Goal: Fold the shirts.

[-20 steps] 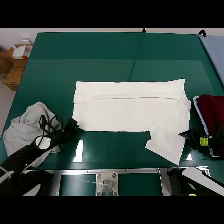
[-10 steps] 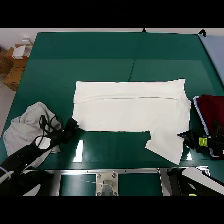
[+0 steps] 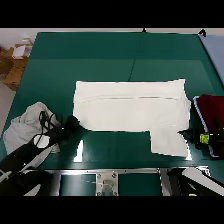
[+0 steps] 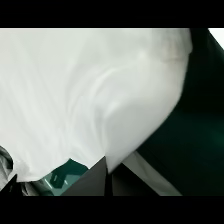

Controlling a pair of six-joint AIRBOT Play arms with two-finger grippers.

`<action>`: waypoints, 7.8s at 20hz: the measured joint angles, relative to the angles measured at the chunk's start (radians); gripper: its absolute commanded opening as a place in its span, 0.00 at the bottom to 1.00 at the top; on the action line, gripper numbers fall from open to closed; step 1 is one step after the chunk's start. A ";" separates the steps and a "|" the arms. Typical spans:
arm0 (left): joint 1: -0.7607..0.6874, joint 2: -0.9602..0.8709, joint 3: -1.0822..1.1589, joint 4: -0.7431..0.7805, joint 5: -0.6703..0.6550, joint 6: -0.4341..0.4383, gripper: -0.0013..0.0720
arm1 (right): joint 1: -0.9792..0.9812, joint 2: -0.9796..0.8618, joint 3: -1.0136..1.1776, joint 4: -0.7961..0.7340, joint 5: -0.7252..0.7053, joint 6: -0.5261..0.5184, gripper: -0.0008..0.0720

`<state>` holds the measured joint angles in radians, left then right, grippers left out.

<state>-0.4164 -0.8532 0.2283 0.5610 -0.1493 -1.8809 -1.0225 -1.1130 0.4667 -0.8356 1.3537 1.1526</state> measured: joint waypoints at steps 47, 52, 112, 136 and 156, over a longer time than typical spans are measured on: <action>0.418 -0.879 1.282 0.208 -0.659 0.364 0.75 | 0.383 -0.612 1.031 0.058 -0.126 0.114 0.85; 0.424 -0.881 1.317 0.222 -0.768 0.369 0.75 | 0.347 -0.652 1.041 0.028 -0.041 0.055 0.95; 0.457 -0.992 1.825 0.140 -1.457 0.601 0.05 | 1.381 -0.541 1.194 0.163 -0.393 0.331 0.06; 0.519 -0.970 1.825 0.142 -1.564 0.632 0.05 | 1.058 -0.613 0.813 0.123 -0.349 0.275 0.84; 0.518 -0.969 1.774 0.142 -1.589 0.622 0.05 | 0.598 -0.467 1.325 0.392 -0.132 0.238 0.03</action>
<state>0.1020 -1.8217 2.0026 0.7025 -1.7386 -1.2591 -0.4248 -1.5803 1.7916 -0.4438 1.2213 1.3903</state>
